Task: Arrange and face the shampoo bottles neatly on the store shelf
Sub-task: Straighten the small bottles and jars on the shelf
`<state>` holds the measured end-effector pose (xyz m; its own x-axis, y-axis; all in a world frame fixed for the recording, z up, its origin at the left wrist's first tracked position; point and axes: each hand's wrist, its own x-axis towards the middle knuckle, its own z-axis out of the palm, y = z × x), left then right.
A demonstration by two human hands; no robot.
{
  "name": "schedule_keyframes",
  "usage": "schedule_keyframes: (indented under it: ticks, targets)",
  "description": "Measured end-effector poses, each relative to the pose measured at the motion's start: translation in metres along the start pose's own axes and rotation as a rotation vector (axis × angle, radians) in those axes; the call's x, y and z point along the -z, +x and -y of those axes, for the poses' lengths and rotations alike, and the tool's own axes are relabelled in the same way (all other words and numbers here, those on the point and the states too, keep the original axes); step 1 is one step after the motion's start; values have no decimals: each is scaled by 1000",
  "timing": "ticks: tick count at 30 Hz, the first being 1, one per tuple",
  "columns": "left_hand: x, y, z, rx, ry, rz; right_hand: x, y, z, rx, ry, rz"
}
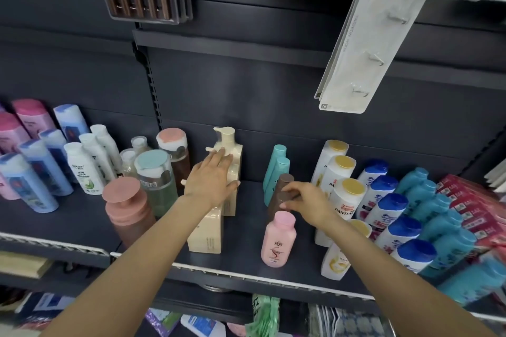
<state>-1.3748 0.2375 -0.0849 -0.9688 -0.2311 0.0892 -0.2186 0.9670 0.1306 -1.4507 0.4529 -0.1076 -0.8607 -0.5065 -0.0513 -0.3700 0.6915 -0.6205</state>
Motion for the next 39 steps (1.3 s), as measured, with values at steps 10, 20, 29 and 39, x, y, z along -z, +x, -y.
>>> schedule_keyframes:
  ticks: [10,20,29,39]
  targets:
    - [1,-2,0,2,-46,-24,27,-4,32,63,577,-144]
    - [9,-15,-22,-222,-365,-191,53,-13,50,-45,1124,-365]
    - [36,-27,-33,154,-1366,97,69,-22,44,-56,1465,-300]
    - [41,-46,-26,93,-1329,-155,70,-28,47,-94,1324,-272]
